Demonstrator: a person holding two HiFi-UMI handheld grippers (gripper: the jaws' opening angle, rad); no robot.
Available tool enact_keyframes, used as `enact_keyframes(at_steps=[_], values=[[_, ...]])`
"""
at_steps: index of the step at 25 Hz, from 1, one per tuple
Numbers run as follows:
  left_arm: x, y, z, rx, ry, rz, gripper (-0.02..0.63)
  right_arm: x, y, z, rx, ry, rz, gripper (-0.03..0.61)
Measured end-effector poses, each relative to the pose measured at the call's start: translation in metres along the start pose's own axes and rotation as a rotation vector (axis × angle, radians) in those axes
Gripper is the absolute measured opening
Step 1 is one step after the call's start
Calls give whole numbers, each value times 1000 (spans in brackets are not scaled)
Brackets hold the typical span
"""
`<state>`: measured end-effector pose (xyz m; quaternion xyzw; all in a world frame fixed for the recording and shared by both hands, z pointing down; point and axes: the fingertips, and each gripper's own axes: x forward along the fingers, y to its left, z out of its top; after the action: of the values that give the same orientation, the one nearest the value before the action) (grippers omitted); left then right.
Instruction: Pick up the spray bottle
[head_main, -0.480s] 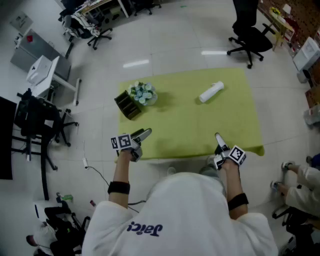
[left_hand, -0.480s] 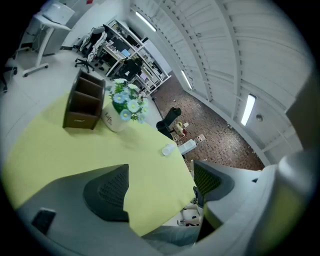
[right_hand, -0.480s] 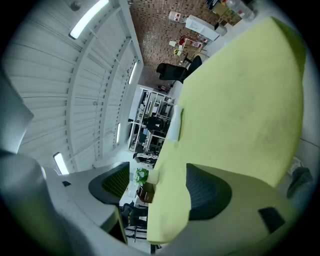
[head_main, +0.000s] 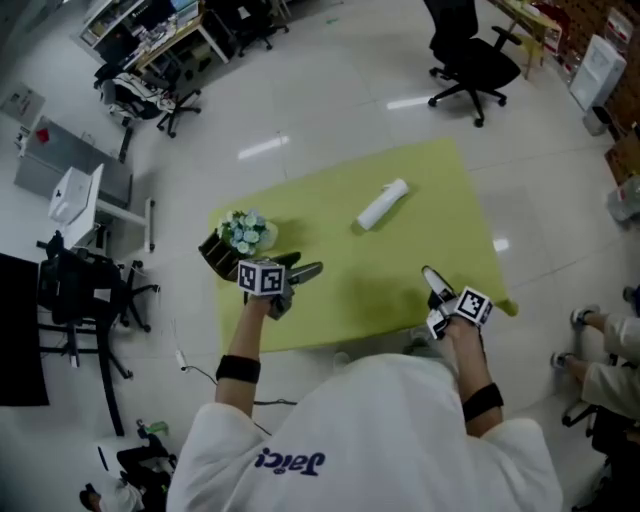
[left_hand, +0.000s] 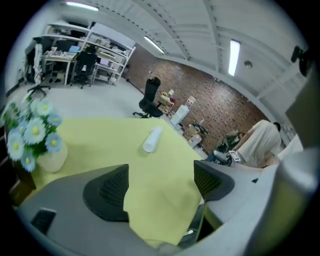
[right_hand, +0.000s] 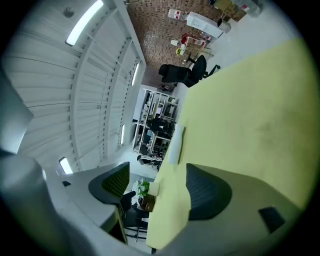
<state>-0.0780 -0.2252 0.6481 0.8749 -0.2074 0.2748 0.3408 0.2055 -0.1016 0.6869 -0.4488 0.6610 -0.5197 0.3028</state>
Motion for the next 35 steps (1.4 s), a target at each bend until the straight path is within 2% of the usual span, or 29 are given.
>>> enact_keyframes(at_steps=[2, 3, 9, 14, 17, 22, 26, 28, 30, 31, 34, 35], values=[[31, -4, 19, 104, 73, 20, 417, -17, -30, 18, -51, 11, -160, 364], [47, -7, 28, 148, 105, 22, 419, -22, -39, 26, -49, 13, -201, 364], [159, -23, 73, 281, 230, -10, 419, -35, -52, 54, -47, 48, -263, 364], [238, -26, 100, 573, 342, 55, 417, -60, -62, 72, 8, -27, -302, 364], [276, -29, 108, 669, 412, 58, 417, -72, -68, 75, 18, -48, -322, 364], [327, -20, 100, 638, 499, 33, 417, -86, -71, 64, 53, -47, -312, 364], [352, -5, 97, 677, 529, 66, 417, -114, -75, 54, 75, -57, -387, 364], [358, 6, 95, 675, 543, 111, 417, -120, -71, 52, 92, -74, -359, 364], [353, 25, 91, 661, 584, 222, 414, -115, -57, 49, 137, -102, -257, 364], [350, 32, 88, 646, 600, 267, 394, -115, -54, 46, 146, -103, -244, 364], [348, 30, 85, 589, 580, 299, 291, -127, -64, 40, 96, -56, -357, 364], [344, 28, 85, 588, 577, 315, 261, -127, -61, 41, 80, -49, -352, 364]])
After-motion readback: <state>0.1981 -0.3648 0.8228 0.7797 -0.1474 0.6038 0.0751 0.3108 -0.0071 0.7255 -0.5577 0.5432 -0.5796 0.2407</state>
